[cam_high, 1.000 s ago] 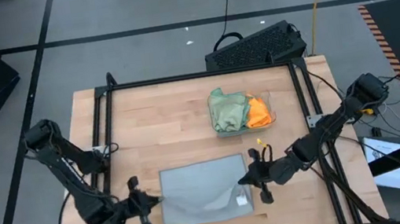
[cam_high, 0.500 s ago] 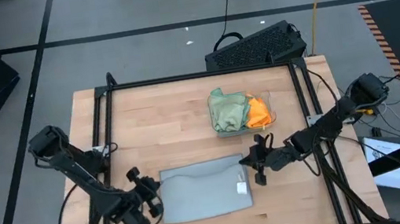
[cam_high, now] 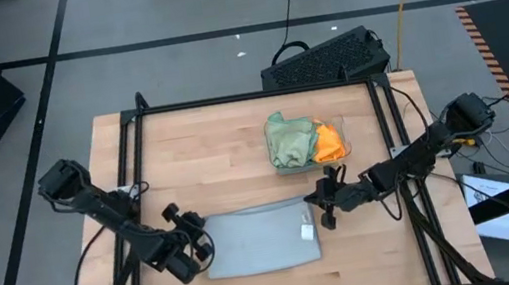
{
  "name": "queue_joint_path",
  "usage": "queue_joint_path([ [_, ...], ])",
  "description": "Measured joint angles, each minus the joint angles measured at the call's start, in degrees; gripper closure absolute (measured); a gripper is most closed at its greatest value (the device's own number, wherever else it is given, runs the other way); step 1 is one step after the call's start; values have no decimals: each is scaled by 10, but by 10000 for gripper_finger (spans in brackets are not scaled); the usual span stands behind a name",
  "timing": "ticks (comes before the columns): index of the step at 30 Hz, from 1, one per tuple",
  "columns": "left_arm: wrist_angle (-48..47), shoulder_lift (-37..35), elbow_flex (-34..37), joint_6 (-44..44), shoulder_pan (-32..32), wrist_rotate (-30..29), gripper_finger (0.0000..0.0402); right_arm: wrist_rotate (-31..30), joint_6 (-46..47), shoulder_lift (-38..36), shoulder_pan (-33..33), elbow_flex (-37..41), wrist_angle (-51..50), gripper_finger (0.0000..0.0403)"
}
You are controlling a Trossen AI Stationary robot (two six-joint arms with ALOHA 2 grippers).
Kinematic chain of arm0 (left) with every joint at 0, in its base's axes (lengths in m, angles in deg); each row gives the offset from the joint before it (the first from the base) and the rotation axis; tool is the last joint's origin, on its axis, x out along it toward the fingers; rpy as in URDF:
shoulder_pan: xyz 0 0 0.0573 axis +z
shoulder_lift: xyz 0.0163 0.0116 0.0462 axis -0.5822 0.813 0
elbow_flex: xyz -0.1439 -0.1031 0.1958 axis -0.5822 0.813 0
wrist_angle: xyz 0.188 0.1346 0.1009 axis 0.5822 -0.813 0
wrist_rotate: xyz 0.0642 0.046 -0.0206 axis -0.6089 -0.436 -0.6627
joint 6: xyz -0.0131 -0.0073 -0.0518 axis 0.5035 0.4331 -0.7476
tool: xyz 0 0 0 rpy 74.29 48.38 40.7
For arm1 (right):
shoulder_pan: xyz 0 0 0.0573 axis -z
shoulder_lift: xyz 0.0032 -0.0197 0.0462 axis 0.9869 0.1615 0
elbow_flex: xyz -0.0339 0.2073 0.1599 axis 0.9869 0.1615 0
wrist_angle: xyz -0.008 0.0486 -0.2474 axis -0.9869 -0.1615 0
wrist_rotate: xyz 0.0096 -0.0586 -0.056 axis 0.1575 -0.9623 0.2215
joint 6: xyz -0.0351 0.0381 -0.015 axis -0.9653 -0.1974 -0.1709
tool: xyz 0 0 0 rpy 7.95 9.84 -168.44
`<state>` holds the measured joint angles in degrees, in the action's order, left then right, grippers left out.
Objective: Fold microfiber towels
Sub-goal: Fold the gray microfiber cloth
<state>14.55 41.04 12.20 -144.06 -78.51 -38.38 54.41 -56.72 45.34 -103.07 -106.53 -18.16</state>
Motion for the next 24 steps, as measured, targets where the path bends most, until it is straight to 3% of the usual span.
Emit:
queue_joint_path([
  [18, 1, 0, 3, -1, 14, 0, 387, -29, 9, 0, 10, 0, -33, 393],
  [24, 4, 0, 3, -13, 19, 6, 374, -31, 11, 0, 11, 0, -33, 351],
])
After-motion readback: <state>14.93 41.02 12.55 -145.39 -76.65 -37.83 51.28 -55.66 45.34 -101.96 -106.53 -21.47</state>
